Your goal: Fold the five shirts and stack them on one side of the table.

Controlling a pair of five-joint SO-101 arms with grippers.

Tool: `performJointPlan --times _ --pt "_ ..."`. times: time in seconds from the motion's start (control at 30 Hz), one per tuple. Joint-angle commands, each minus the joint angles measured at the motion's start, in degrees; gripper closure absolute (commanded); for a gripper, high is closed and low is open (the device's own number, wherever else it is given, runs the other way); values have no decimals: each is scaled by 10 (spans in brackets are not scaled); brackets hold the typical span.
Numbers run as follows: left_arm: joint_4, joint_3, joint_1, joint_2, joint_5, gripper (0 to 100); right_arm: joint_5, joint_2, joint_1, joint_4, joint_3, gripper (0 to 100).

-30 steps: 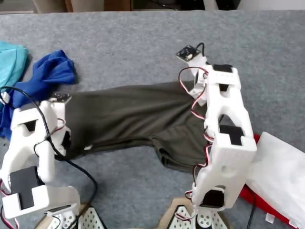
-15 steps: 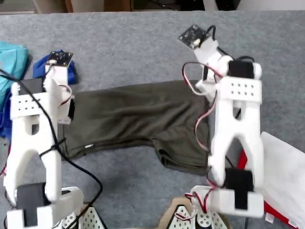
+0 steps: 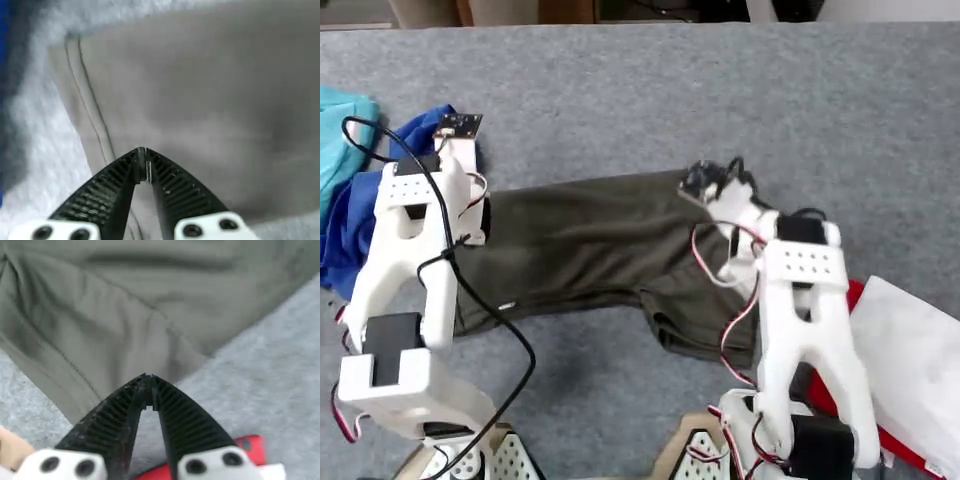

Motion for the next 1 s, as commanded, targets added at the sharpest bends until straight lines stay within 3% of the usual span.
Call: performJointPlan --times 0.0,0.2,0.5,0.77,0.97 --pt "-51 -20 0 20 3 981 24 12 26 -45 48 994" --pt "-93 -25 -34 99 0 981 55 63 52 -111 89 994" --pt "-91 -35 -71 112 -2 981 62 87 54 -103 79 994" --pt "43 -94 -49 51 4 981 62 -95 39 41 11 993" --pt "62 -8 -28 -147 27 981 62 -247 -77 189 -27 993"
